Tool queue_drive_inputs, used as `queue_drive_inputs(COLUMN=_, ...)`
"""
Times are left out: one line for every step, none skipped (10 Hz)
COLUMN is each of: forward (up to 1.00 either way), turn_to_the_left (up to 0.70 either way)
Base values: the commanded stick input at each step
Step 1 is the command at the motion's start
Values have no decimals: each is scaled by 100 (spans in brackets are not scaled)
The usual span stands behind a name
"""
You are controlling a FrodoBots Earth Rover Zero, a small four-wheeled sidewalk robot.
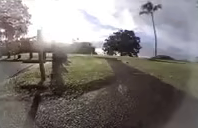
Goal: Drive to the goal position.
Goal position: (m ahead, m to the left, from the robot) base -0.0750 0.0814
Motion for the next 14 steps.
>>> queue_drive_inputs(forward=0, turn_to_the_left=-45)
queue_drive_inputs(forward=0, turn_to_the_left=-45)
queue_drive_inputs(forward=0, turn_to_the_left=-45)
queue_drive_inputs(forward=0, turn_to_the_left=-45)
queue_drive_inputs(forward=0, turn_to_the_left=-45)
queue_drive_inputs(forward=0, turn_to_the_left=-45)
queue_drive_inputs(forward=0, turn_to_the_left=-45)
queue_drive_inputs(forward=0, turn_to_the_left=-45)
queue_drive_inputs(forward=0, turn_to_the_left=-45)
queue_drive_inputs(forward=0, turn_to_the_left=-45)
queue_drive_inputs(forward=0, turn_to_the_left=-45)
queue_drive_inputs(forward=0, turn_to_the_left=-45)
queue_drive_inputs(forward=0, turn_to_the_left=-45)
queue_drive_inputs(forward=0, turn_to_the_left=-45)
